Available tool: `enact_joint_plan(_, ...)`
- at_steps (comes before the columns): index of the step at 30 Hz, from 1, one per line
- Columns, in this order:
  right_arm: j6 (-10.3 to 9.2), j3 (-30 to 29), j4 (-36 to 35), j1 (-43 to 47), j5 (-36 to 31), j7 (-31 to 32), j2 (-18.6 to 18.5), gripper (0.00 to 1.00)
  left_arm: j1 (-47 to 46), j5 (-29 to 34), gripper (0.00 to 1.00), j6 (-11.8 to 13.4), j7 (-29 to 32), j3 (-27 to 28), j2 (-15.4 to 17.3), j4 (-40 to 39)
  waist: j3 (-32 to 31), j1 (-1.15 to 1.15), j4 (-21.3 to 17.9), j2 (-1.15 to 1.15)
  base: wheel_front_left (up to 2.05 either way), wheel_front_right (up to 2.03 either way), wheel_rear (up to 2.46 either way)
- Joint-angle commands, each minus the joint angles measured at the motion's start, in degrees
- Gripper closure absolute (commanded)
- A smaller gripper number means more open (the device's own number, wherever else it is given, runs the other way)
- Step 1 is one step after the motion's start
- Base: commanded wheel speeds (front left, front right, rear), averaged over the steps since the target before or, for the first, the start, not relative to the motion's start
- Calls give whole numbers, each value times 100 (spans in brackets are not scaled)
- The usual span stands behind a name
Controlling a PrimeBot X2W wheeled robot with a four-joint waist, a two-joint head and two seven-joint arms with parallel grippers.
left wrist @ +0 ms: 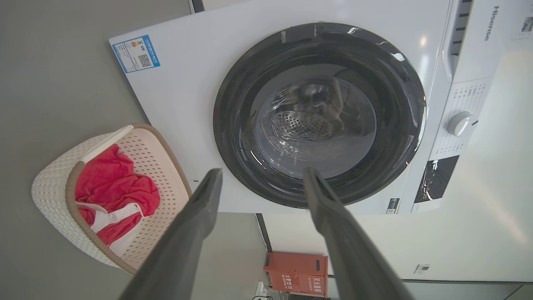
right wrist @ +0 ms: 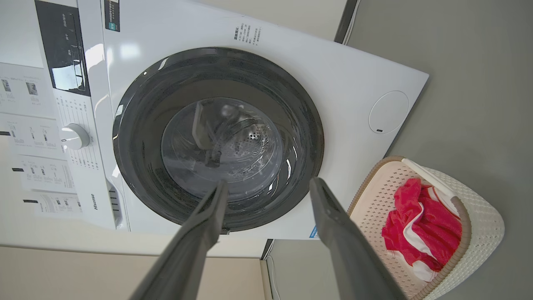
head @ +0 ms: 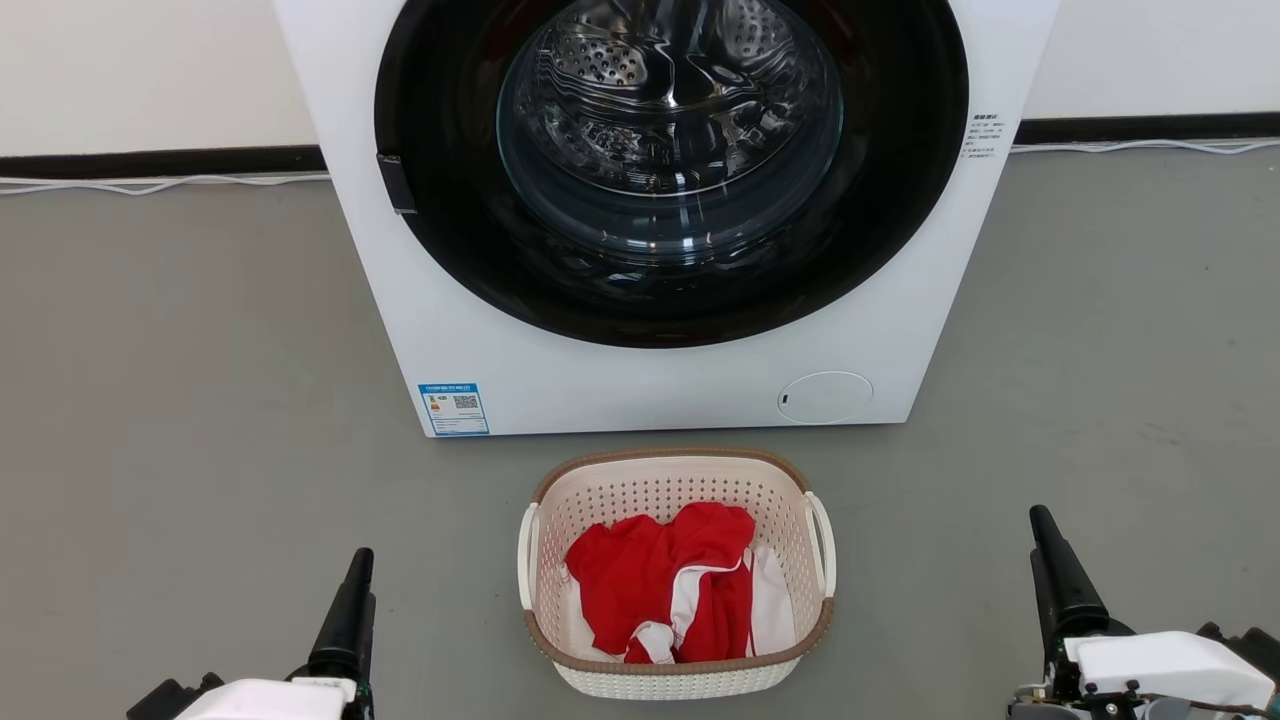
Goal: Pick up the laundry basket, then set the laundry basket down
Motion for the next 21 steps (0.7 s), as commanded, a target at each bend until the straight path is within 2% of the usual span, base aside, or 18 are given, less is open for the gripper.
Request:
enact_joint_plan(1,15,33,-191,-155,-101,-62,-81,0,-233,88,0,24,-36,26,44,-162,0,-1,0,0,0,0,0)
enact_joint_plan(21,22,283,-344,-195,-2049,-398,-264,0,-236,1844,0,279,-372,-138,57,-209,-18,-1,15,0,0,0,0)
